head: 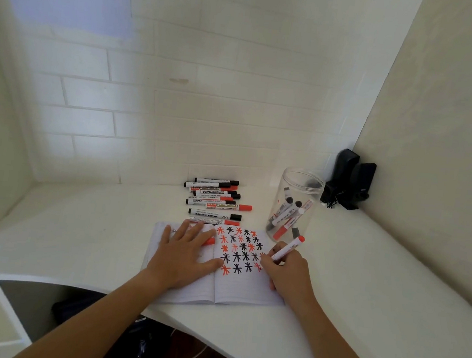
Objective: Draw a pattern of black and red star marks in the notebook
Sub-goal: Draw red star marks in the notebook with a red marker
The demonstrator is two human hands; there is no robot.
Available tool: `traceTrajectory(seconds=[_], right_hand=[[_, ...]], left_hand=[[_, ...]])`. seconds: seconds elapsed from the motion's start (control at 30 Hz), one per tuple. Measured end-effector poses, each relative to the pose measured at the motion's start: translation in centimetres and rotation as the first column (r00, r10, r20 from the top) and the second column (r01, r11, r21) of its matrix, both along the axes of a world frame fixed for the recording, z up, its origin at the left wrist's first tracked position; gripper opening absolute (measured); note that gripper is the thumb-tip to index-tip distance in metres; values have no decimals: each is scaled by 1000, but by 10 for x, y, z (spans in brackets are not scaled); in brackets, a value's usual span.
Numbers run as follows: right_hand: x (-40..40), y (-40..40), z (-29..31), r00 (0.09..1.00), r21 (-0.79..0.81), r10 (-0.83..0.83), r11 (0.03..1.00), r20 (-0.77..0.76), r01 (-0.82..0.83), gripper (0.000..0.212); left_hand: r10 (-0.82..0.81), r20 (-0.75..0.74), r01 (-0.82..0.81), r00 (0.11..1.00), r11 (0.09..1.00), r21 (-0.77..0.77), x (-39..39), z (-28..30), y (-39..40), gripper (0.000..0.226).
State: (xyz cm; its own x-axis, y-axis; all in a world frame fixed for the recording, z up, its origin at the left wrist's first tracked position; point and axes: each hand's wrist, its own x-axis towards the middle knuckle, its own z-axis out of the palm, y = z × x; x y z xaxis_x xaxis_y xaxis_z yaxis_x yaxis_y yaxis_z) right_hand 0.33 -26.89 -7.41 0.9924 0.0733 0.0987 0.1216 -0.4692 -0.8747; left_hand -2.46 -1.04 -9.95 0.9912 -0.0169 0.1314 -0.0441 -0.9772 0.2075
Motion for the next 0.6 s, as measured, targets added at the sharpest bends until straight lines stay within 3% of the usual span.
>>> traceTrajectory(seconds=[0.37, 0.6], right_hand=[[2, 0, -2, 999, -4, 5, 1000, 42, -5, 23], [-2, 0, 1, 997, 30, 72, 997, -32, -71, 26]], left_hand=[[-5, 16, 5, 1000, 1000, -13, 0, -2, 1, 103], [-15, 3, 16, 1000, 1000, -25, 0, -1, 1, 89]])
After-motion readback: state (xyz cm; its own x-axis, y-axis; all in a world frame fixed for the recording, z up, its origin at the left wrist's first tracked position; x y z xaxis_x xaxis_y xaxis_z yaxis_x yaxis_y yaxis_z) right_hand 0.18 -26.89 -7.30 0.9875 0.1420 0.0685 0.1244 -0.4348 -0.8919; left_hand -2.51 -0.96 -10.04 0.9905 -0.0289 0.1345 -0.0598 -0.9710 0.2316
